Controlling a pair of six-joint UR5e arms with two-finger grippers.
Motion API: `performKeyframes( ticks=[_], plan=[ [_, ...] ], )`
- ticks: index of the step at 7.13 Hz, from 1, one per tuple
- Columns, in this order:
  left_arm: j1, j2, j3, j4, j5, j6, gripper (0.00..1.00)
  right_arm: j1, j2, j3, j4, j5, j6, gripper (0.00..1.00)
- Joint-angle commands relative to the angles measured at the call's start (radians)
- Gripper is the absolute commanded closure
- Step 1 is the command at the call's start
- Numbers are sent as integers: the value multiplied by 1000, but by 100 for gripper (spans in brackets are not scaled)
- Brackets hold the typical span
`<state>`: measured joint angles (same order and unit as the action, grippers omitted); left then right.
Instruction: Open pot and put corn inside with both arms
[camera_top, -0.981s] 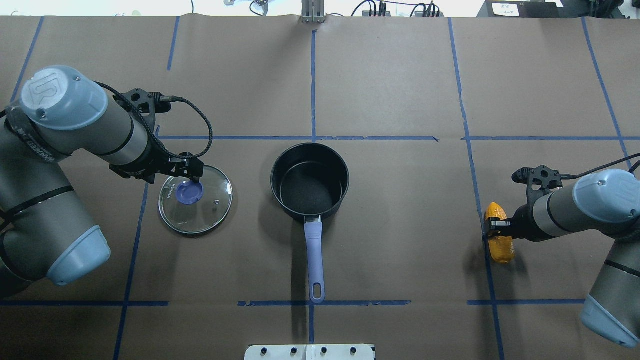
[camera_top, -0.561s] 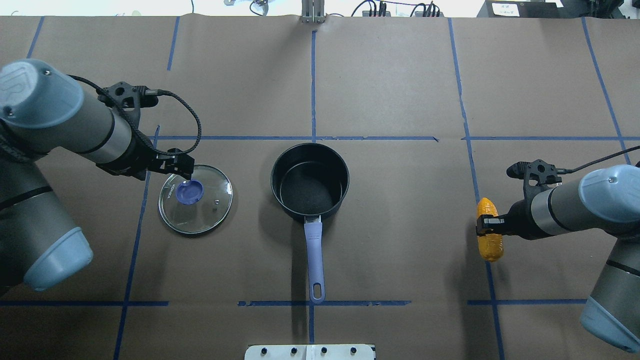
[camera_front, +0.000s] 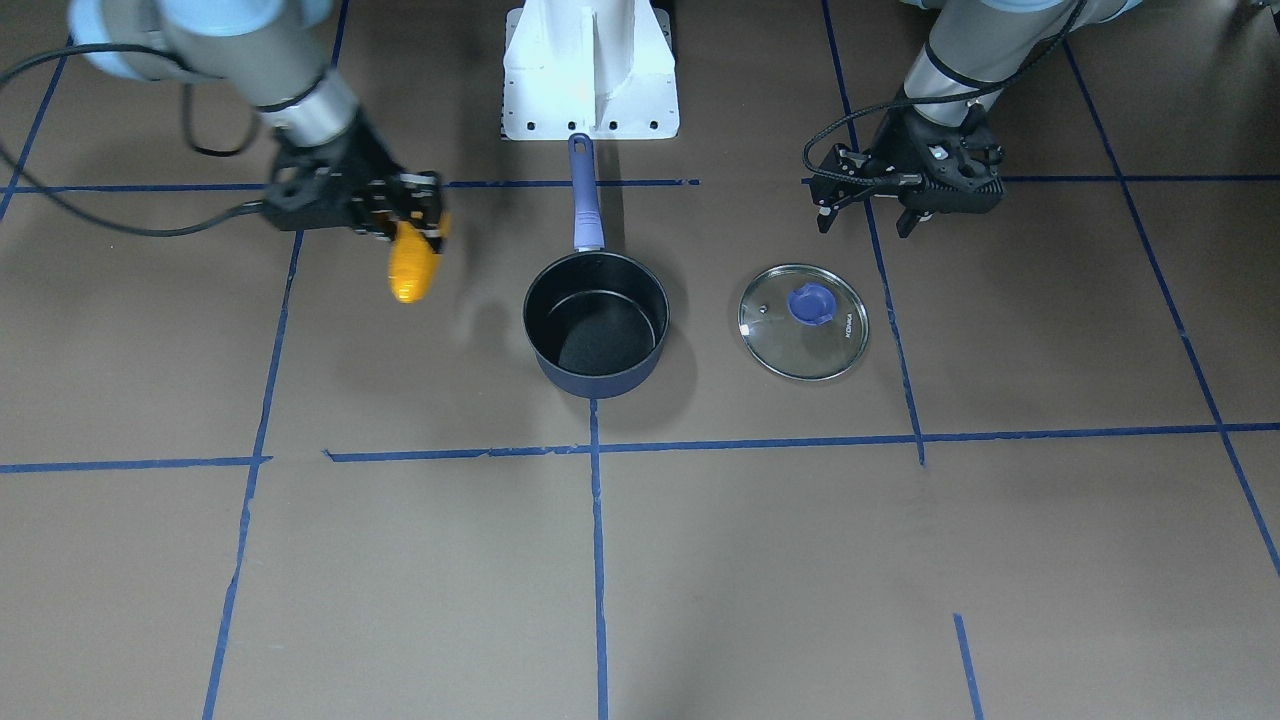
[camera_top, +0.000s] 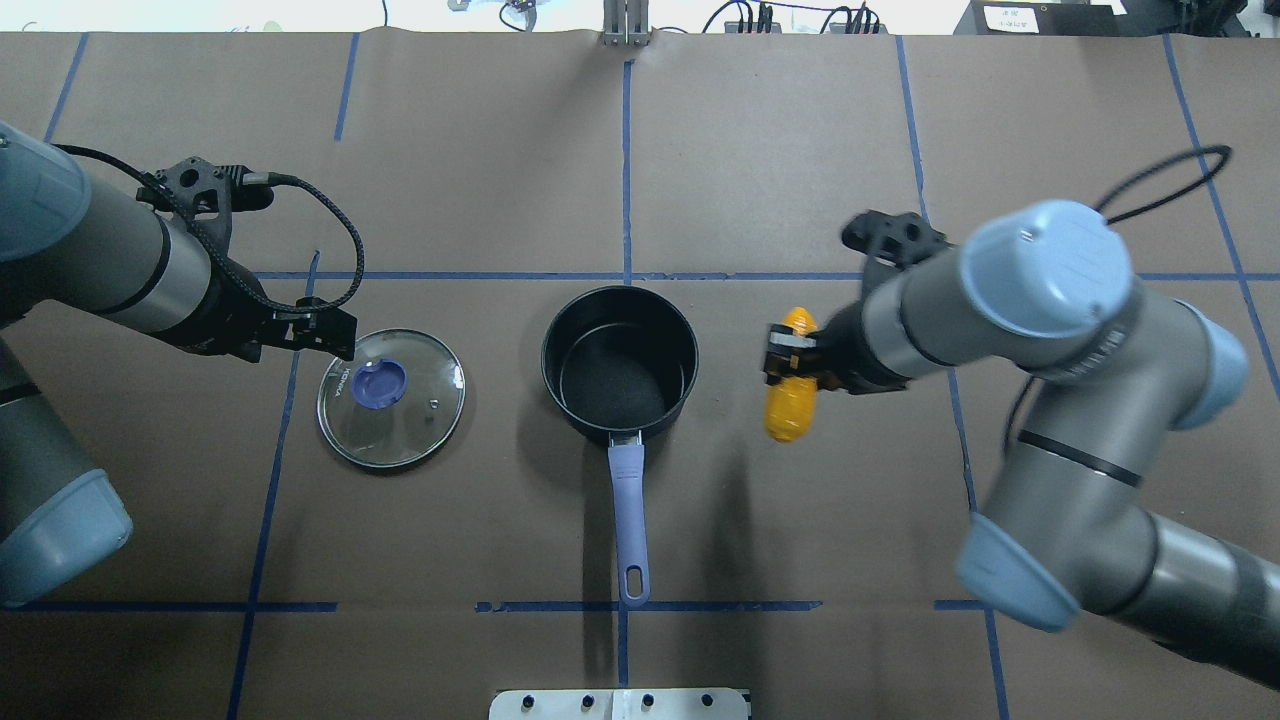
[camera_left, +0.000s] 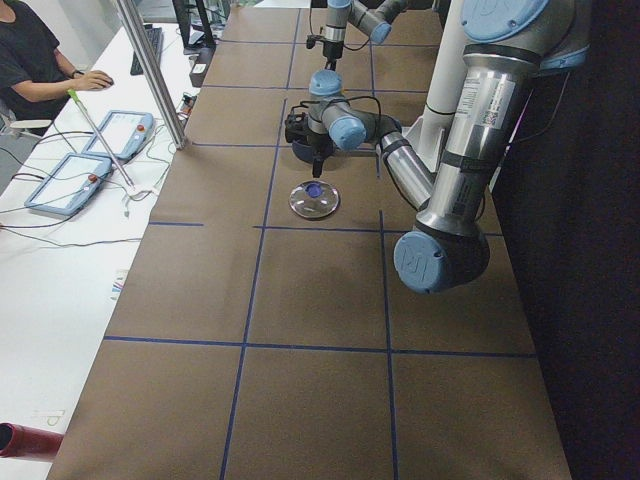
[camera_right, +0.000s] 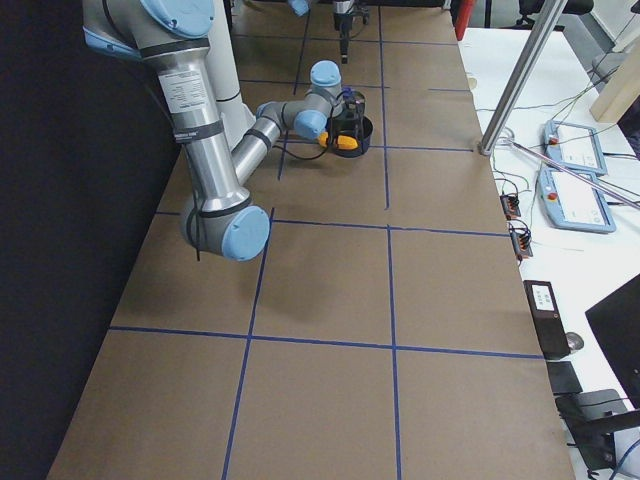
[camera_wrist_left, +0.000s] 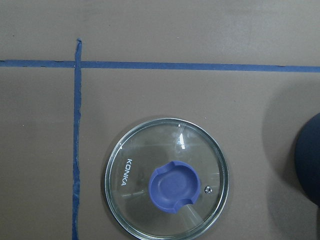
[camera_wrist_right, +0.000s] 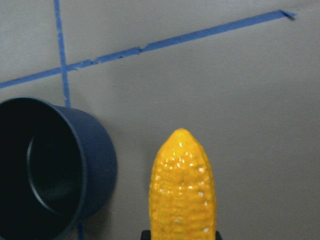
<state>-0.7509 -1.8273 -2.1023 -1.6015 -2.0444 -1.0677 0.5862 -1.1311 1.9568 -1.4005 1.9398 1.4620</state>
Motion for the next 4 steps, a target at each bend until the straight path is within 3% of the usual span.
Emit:
performKeyframes(
  ticks=[1,2,4],
  plan=[
    [1,0,-1,0,0,-1,0,-40,266,-204,-75,-79,100,98],
    [2,0,1,0,1,-4,0,-45,296,-260,-74,-81,100,98],
    [4,0,2,0,1,-5,0,-83,295,-283,-69,-88,93,94]
  ],
)
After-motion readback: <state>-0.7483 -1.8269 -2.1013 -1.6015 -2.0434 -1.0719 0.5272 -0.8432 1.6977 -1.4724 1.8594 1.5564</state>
